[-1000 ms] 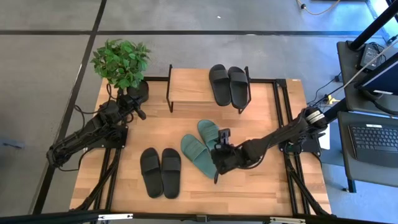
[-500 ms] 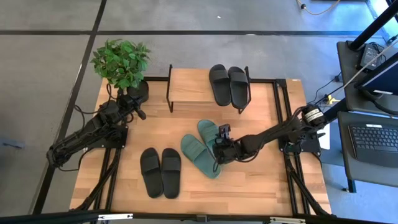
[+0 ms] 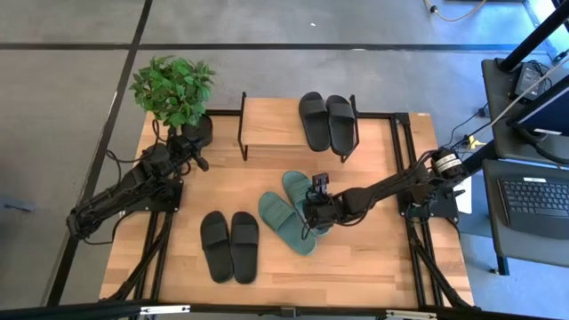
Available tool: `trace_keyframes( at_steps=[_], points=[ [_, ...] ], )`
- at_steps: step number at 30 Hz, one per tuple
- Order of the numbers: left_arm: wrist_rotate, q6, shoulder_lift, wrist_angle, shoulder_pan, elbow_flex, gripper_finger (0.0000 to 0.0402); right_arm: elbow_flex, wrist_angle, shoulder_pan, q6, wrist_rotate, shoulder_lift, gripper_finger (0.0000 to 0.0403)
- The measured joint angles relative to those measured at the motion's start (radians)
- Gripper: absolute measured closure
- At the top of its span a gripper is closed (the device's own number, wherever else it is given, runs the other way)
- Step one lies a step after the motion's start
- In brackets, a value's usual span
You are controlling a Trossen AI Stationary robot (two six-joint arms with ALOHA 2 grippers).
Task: Pick and place slides into the shelf
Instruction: Put the green slide under the shelf
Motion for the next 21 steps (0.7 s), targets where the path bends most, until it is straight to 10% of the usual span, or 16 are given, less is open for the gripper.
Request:
trace_keyframes(
  at_steps=[21],
  points=[
    [0.000,0.000,0.000,0.000,0.000,0.000,0.0401,0.002,0.086,-0.050,-0.030,0.010,0.088,0.0179]
  ],
)
